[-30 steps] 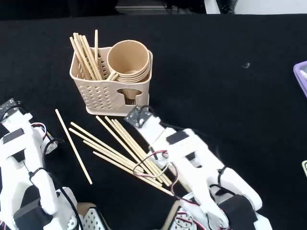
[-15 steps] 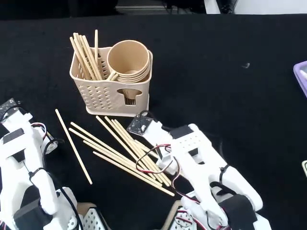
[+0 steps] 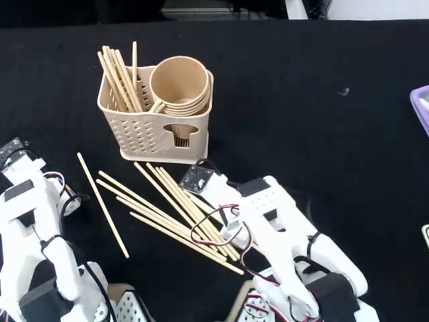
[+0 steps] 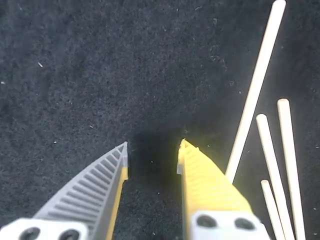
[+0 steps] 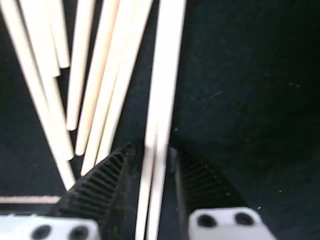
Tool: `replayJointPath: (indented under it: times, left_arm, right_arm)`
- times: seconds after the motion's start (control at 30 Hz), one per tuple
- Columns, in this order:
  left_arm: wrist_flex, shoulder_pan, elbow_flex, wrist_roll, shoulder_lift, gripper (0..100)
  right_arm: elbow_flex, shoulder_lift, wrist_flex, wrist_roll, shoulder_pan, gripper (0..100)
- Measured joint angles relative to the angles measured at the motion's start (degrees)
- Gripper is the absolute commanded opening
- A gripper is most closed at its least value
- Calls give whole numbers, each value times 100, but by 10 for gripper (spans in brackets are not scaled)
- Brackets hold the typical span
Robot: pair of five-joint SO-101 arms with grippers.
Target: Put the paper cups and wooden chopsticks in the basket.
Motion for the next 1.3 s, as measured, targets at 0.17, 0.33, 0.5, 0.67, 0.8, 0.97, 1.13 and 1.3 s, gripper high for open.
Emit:
replayJointPath:
  times: [0.17, 0.33, 0.5, 0.67, 0.8, 0.97, 1.13, 1.3]
  left_arm:
    - [0, 0, 62, 0, 0, 170]
    - [0, 0, 62, 0, 0, 170]
    - [0, 0, 62, 0, 0, 170]
    - [0, 0, 62, 35, 0, 170]
    - [0, 0, 149, 44, 0, 170]
    - [0, 0, 185, 44, 0, 170]
    - [0, 0, 185, 44, 0, 170]
    - [0, 0, 185, 44, 0, 170]
  right_arm:
    - [167, -9, -352, 0, 35, 11]
    - [202, -202, -281, -9, 70, 11]
    - [-123, -1073, 642, -9, 53, 11]
    - [-879, -2470, 1802, -9, 53, 11]
    - [-1767, -3657, 2418, -273, 44, 11]
    - [-3297, -4580, 2171, -1231, -44, 11]
    - [-3912, -4448, 1116, -2013, -686, 11]
    - [-4211, -3516, -44, -2576, -1196, 11]
